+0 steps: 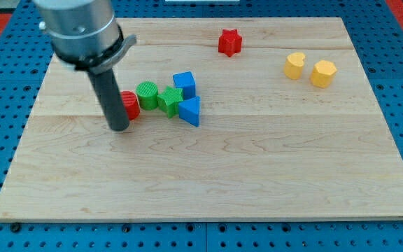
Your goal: Group up the red blocks with the yellow blocks
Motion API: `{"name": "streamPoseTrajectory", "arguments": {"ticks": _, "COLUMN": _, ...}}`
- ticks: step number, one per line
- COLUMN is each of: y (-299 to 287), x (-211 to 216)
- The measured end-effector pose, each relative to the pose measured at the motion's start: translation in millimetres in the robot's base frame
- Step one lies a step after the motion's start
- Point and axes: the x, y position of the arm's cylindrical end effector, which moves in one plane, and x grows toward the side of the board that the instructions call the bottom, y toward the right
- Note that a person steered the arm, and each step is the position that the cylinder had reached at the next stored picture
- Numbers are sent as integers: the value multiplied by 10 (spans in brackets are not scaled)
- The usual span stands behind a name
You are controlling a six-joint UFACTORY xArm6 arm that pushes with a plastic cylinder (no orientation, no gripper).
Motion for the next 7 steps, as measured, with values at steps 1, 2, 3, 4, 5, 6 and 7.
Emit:
{"name": "streamPoseTrajectory", "arguments": {"ticks": 1, "y": 17, "x": -447}}
{"name": "streamPoseTrajectory", "arguments": {"ticks": 2, "y": 168, "x": -808}}
{"name": "streamPoseTrajectory", "arguments": {"ticks": 3, "y": -204, "x": -910}}
{"name": "streamPoseTrajectory", "arguments": {"ticks": 4, "y": -78, "x": -1048}}
{"name": "streamPoseTrajectory", "arguments": {"ticks": 5, "y": 1322, "x": -1052}}
{"name": "streamPoseTrajectory", "arguments": {"ticks": 6, "y": 1238, "x": -1071}}
{"name": "streamPoseTrajectory", "arguments": {"ticks": 7, "y": 478, "x": -1115}}
